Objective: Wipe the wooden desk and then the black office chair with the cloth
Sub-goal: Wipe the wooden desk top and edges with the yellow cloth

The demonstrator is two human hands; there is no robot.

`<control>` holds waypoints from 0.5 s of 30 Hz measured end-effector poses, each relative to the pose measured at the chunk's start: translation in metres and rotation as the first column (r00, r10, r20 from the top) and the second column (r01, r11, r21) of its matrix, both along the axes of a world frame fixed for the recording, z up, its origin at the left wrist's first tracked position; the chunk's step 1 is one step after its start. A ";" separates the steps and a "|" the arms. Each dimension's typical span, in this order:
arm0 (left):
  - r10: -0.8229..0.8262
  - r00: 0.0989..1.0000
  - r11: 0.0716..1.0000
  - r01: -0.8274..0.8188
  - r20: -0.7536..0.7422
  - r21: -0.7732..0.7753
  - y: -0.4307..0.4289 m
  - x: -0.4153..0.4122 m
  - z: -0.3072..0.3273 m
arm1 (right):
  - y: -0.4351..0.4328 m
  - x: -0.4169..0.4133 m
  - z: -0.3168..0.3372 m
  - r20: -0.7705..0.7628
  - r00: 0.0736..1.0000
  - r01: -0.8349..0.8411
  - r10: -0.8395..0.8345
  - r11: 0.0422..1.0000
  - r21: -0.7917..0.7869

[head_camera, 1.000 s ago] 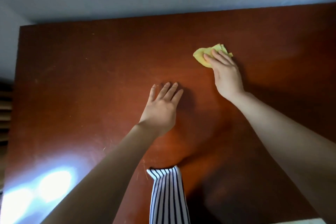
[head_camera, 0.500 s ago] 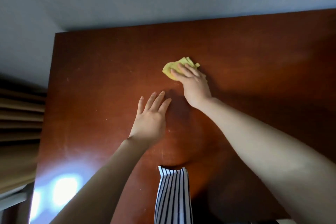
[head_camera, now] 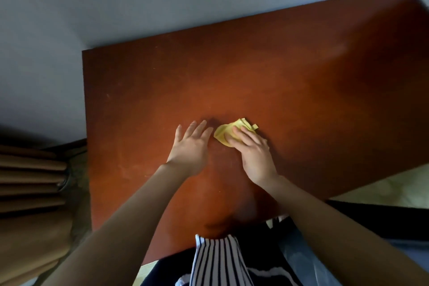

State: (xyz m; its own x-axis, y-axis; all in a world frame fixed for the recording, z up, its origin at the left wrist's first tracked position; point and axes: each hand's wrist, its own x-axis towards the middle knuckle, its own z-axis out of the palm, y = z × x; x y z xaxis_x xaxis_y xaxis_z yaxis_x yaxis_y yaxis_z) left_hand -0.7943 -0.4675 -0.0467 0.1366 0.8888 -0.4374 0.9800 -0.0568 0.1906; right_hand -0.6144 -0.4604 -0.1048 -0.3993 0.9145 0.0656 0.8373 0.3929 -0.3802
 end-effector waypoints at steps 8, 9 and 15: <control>-0.172 0.985 0.984 0.171 -0.004 -0.045 -0.021 0.010 -0.009 | -0.072 0.019 -0.004 -0.005 0.965 0.259 -0.263 0.956 -0.140; -0.186 0.983 0.981 0.185 -0.007 -0.050 -0.019 0.013 -0.011 | -0.074 0.023 -0.005 0.017 0.955 0.295 -0.296 0.943 -0.155; -0.191 0.982 0.981 0.191 0.004 -0.040 0.013 0.043 -0.018 | -0.025 0.082 -0.005 0.079 0.917 0.399 -0.392 0.905 -0.146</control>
